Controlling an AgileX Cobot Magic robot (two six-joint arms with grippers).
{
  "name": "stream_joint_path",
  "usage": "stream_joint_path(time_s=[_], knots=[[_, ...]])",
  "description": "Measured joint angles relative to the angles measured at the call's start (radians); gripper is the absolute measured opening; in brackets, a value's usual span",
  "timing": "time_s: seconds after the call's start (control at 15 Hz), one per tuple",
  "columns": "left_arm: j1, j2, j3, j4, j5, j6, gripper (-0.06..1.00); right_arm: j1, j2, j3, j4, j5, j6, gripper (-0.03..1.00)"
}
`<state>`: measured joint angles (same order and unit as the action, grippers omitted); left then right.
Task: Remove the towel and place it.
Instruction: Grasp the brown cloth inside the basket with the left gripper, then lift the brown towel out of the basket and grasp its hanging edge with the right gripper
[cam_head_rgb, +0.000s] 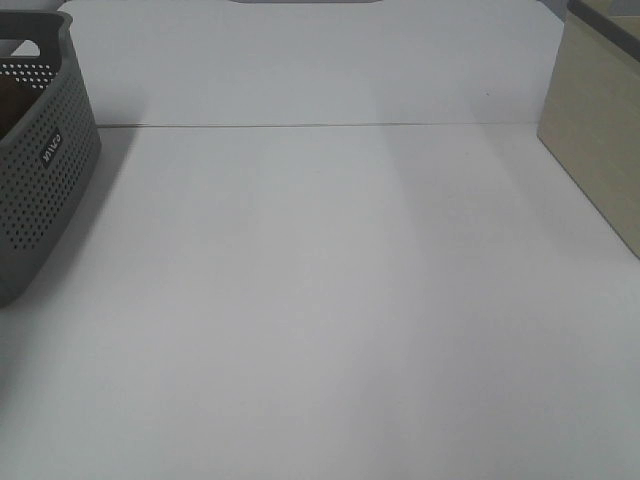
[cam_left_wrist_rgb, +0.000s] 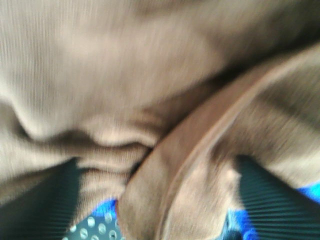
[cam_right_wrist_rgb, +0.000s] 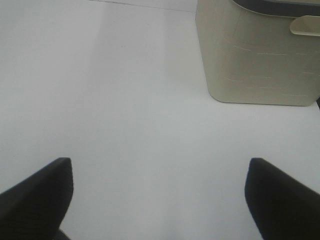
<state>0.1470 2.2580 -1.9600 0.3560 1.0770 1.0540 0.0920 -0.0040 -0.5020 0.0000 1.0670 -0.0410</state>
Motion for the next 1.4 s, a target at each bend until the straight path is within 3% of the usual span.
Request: stream_joint_path(time_s=[0.13, 0.53, 0.67, 0.8, 0.93, 1.2, 1.4], knots=[[0.003, 0.000, 0.000, -0.015, -0.014, -0.001, 0.37, 0.000, 0.000, 0.000, 0.000, 0.000, 0.000, 0.89], [0.003, 0.000, 0.000, -0.027, -0.029, -0.067, 0.31, 0.000, 0.000, 0.000, 0.000, 0.000, 0.000, 0.89], [0.003, 0.000, 0.000, -0.023, -0.028, -0.038, 0.07, 0.000, 0.000, 0.000, 0.000, 0.000, 0.000, 0.89], [0.003, 0.000, 0.000, -0.016, -0.007, -0.015, 0.00, 0.000, 0.000, 0.000, 0.000, 0.000, 0.000, 0.89], [0.003, -0.003, -0.005, -0.011, 0.027, -0.016, 0.00, 0.000, 0.000, 0.000, 0.000, 0.000, 0.000, 0.89], [-0.007, -0.194, -0.006, -0.014, 0.093, -0.124, 0.00, 0.000, 0.000, 0.000, 0.000, 0.000, 0.000, 0.89], [-0.067, -0.354, -0.006, -0.023, 0.120, -0.150, 0.00, 0.000, 0.000, 0.000, 0.000, 0.000, 0.000, 0.89]])
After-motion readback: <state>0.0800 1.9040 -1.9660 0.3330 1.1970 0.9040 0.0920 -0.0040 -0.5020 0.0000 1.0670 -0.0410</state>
